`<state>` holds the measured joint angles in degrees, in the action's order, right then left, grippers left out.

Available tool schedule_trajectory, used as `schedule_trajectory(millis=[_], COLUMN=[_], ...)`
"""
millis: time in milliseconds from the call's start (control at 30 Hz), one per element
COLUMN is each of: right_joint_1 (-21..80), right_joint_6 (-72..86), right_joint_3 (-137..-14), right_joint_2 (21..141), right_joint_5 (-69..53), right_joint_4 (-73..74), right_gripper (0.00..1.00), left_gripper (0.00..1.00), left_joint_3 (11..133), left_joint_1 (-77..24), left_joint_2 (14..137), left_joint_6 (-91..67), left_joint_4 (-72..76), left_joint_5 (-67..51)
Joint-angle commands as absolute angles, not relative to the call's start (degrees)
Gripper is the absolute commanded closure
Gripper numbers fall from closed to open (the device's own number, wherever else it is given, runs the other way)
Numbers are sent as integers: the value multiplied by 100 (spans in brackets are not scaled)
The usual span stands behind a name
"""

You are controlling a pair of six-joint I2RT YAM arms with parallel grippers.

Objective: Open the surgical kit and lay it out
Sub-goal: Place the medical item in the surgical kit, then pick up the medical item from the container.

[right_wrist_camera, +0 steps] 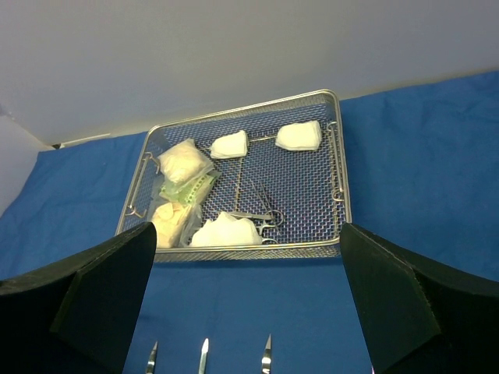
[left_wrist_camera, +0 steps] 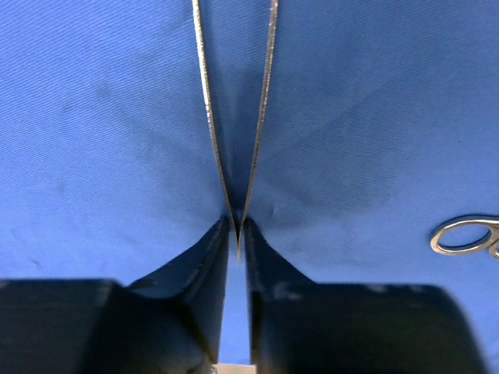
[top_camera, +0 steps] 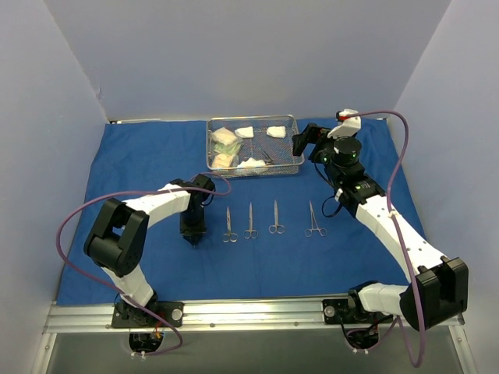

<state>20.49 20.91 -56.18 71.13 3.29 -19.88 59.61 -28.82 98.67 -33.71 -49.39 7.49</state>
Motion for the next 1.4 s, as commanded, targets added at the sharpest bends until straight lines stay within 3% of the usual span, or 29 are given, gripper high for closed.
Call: schedule_trajectory(millis=[0,100,133,333,400,467,767,933,1133,1367], right_joint_1=[1986,1951,1942,1890,1881,1881,1872,1872,1907,2013], right_joint_6=[2021,2030,2030,1943,1855,1574,63,-351,-510,-685], right_joint_3=[-5810,-5818,-5827,-5871,-5941,-6098,-7478,-9384,-11422,-11857], right_joint_2=[7014,7014,7005,7040,7145,7242,8987,10465,12417,13201], right_joint_5=[457,466,483,536,527,457,-446,-782,-1037,-1028], right_joint_4=[-2065,-2048,-2022,-1960,-1951,-1925,-1268,147,1826,2232], right_gripper=[0,0,0,0,0,0,0,0,1,2], left_gripper=[74,70,61,36,24,5,6,6,6,6], left_joint_3=[6082,6196,6214,6389,6460,6626,7601,7717,7392,7260], left_joint_1=[-2892,-2892,-2883,-2900,-2900,-2900,-2865,-2672,-2137,-1618], left_joint_2=[9949,9879,9818,9300,9063,8887,8104,7788,7638,7725], left_joint_6=[-3410,-3480,-3480,-3393,-3288,-3191,-3049,-3164,-3059,-2918], left_joint_4=[-4975,-5167,-5246,-5492,-5546,-5616,-5572,-5186,-4764,-4694], left_joint_5=[773,905,931,826,730,564,834,906,124,-333])
